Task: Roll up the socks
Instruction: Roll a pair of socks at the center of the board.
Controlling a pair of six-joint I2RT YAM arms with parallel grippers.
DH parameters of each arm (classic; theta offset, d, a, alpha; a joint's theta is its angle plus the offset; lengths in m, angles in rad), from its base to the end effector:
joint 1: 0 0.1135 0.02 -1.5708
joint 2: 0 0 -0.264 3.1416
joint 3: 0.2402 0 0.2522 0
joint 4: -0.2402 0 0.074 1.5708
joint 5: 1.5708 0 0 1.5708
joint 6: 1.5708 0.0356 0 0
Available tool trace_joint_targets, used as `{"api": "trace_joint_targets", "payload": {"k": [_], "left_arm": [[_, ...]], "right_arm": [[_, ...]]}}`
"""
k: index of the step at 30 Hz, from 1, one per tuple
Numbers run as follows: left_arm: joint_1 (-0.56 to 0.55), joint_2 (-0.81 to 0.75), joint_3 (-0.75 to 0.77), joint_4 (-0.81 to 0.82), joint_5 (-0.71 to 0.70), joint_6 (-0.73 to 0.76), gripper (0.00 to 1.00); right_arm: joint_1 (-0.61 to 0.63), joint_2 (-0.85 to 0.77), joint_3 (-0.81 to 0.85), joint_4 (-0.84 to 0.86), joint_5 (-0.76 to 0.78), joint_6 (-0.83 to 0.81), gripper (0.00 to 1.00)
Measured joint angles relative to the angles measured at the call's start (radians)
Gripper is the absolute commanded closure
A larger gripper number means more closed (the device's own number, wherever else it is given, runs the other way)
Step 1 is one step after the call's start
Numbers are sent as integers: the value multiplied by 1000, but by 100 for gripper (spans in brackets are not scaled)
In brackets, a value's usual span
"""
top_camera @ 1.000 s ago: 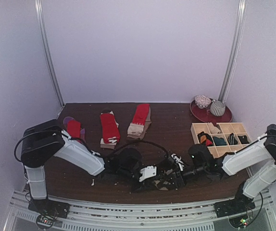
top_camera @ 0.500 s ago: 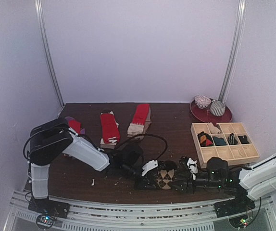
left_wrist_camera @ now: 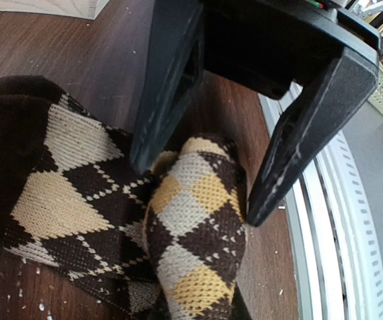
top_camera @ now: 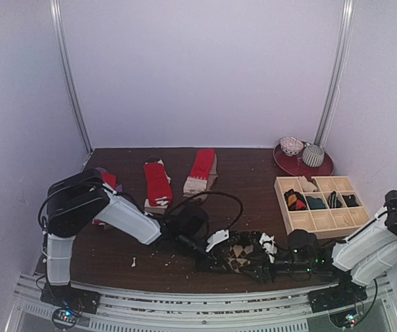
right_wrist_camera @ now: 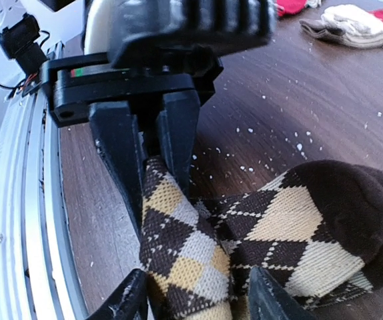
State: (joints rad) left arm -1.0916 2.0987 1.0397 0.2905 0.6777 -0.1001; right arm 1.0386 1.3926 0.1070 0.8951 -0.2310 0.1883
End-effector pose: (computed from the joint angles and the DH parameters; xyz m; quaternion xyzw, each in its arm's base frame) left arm 0.1639 -0.3638 0.0867 0.5272 0.7020 -0.4600 0.1331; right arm 0.0946 0.1766 0.1138 -0.3988 0.7254 0.3965 0.3969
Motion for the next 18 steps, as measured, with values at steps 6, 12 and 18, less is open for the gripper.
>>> {"api": "trace_joint_targets", "payload": {"k": [6,12,18], "left_arm": [[3,8,21,-13,10,0,68],[-11,-49,-33,29,-46,-5,2],[-13,-214,-267,164,-284,39,2]], "right_arm": [[0,63,13,26,-19,93,70],[-2,91,-1,83,-20,233,71],[-59,147,-23,177,-93,404,70]]}}
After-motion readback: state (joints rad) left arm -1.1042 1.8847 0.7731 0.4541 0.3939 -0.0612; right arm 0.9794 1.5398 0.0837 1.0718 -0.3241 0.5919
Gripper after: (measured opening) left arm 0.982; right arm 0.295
